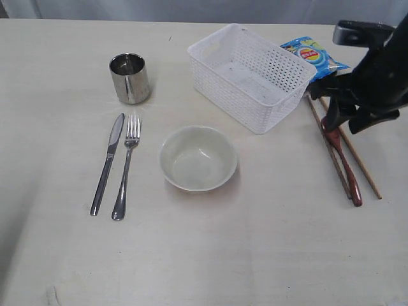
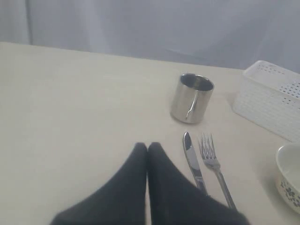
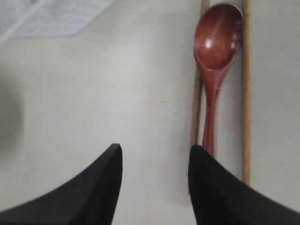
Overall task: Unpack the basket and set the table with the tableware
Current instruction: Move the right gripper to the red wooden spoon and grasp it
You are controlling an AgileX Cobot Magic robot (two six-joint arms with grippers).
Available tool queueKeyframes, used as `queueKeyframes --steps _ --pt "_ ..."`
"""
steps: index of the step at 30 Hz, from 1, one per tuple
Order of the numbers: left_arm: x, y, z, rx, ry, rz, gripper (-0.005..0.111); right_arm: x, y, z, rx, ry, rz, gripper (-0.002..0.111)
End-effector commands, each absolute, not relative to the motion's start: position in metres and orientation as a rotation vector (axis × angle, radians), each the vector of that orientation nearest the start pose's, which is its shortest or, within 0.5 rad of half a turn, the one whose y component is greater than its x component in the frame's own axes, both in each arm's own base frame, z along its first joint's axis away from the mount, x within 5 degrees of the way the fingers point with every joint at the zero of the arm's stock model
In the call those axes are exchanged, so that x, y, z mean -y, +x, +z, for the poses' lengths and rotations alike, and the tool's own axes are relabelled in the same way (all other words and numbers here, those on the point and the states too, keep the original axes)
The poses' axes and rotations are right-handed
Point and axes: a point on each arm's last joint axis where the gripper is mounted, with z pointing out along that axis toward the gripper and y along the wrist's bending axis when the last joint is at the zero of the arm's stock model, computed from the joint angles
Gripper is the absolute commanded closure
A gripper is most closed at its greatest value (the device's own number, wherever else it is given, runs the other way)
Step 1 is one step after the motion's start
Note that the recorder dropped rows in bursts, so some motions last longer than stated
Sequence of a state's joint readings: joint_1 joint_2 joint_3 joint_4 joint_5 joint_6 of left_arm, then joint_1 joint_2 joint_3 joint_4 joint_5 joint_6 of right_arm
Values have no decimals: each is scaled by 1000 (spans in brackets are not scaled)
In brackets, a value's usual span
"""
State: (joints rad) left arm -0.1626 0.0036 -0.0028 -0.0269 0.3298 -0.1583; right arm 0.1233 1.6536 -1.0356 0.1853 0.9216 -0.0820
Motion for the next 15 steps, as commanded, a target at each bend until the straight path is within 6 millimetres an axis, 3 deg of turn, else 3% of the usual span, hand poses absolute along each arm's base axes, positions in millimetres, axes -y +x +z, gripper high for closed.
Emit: queueKeyframes --steps 1,7,15 --pt "10 53 184 -1810 -16 -257 107 -37 292 185 -2955 -91 184 65" --pt "10 53 184 -1810 -16 -257 107 -30 297 168 -2898 -185 58 65" --pt "10 53 184 -1810 -16 -257 107 -28 301 139 -2981 -250 2 65"
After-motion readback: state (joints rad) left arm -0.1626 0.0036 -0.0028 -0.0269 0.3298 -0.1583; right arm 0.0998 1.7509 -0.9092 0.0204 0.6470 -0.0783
